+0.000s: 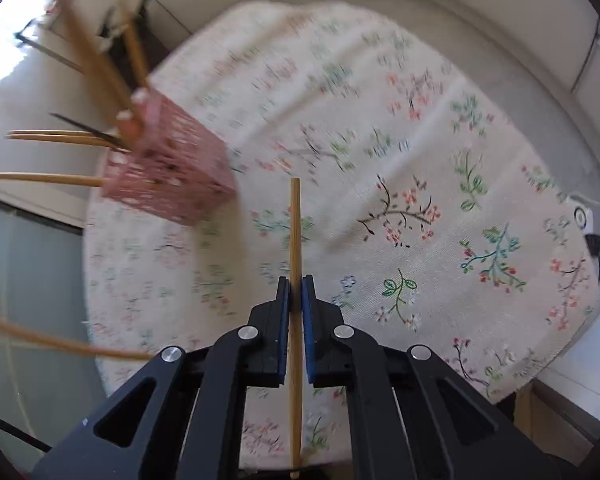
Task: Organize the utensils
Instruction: 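Lift both wooden chopsticks upright and carry them above the pink holder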
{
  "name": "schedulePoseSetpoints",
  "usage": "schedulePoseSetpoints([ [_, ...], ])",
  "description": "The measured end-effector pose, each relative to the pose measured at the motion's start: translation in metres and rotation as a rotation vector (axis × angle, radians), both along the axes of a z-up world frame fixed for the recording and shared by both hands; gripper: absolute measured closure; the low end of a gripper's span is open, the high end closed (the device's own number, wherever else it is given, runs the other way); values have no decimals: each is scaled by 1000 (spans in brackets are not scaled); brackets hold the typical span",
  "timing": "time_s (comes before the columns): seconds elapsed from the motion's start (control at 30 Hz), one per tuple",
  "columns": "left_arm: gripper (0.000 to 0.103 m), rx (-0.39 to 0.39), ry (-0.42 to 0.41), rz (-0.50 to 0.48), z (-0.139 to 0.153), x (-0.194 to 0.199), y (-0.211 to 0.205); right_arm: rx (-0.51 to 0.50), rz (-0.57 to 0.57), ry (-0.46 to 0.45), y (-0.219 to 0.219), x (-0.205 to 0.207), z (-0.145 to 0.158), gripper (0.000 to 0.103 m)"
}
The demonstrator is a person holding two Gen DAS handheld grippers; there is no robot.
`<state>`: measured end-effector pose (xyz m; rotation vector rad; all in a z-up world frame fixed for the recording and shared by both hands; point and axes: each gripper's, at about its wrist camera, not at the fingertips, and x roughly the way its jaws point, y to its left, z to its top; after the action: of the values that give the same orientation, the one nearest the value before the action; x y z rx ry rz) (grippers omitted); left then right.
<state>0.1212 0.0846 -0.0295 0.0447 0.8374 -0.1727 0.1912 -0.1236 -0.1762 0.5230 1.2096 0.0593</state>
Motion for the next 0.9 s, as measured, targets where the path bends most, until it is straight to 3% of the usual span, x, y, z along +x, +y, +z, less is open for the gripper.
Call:
schedulePoseSetpoints([
  [0.23,98,-51,-49,24,16,-7,9,-11,71,-240,2,-43,82,97],
  [0.37,98,-60,-69,36,22,-9,10,17,87,-319,1,-55,110,96],
  [0.67,98,-63,-160,57,54,-3,9,118,62,-504,-14,-56,186,96],
  [0.9,98,-136,-281,85,101,12,10,169,15,-625,-34,-45,238,96],
])
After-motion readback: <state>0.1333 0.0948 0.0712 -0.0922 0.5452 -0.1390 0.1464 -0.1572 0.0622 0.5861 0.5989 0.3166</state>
